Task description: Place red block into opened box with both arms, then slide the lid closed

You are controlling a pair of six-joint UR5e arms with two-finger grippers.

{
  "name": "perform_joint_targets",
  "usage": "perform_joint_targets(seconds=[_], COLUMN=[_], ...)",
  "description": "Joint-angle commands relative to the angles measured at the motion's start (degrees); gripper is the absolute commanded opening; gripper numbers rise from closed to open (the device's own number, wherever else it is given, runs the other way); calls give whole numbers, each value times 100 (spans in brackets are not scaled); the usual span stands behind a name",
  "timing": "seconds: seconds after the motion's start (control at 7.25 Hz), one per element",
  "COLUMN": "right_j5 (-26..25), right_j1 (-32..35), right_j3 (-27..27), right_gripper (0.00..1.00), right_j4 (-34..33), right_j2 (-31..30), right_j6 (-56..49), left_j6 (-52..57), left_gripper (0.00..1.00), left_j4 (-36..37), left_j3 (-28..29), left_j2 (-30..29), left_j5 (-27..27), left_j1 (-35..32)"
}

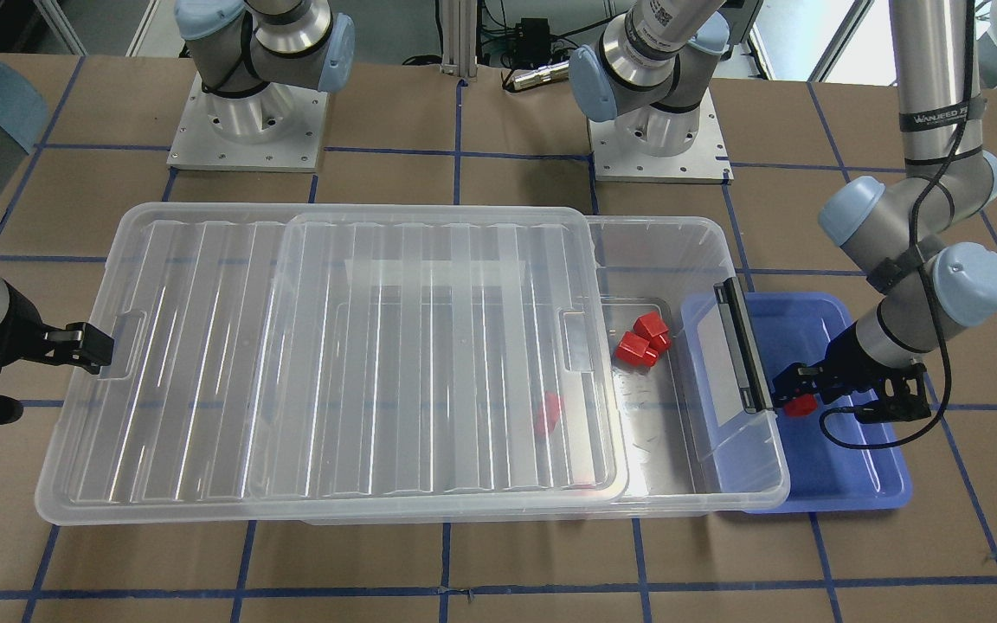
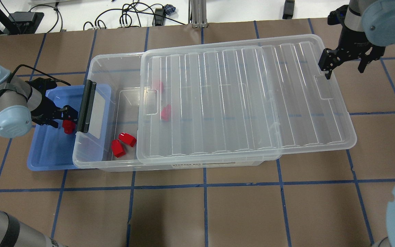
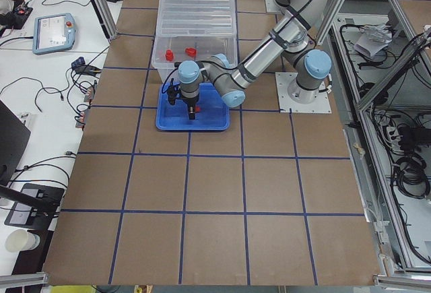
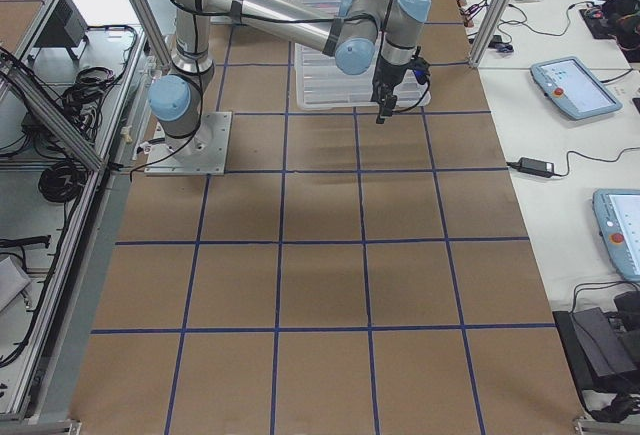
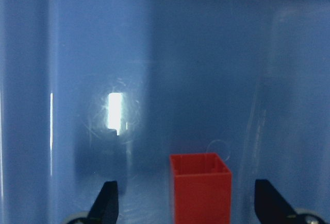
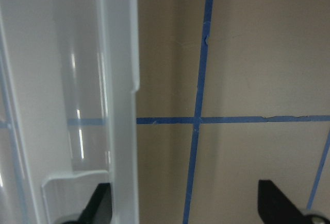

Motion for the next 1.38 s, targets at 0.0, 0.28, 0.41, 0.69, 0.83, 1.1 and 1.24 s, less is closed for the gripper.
perform_joint_targets(seconds=[0.0, 0.28, 0.41, 0.69, 0.83, 1.1, 1.24], right_j5=[-33, -103, -234, -235, -235, -218, -157], right_j1=[-148, -192, -192, -288, -332, -333, -333], right_j3=[0, 0, 0, 0, 0, -9, -87], right_gripper=[100, 100, 100, 100, 100, 100, 100], right_j4=[-22, -145, -154, -181, -181, -181, -154], right_j2=[1, 1, 1, 1, 1, -8, -17], right_j6=[-296, -507, -552, -763, -824, -808, -781], left_j6=[-30, 5, 31, 32, 14, -143, -884], left_gripper=[34, 18, 11, 10, 10, 10, 10], left_j4=[-5, -101, -311, -2233, -3438, -4791, -4865], left_j3=[-4, 58, 84, 1123, 1965, 3042, 3116], left_j2=[-23, 143, 240, 660, 758, 1003, 1101], left_j5=[10, 19, 19, 37, 45, 124, 151], left_j1=[-55, -64, -91, -100, -126, -806, -1290])
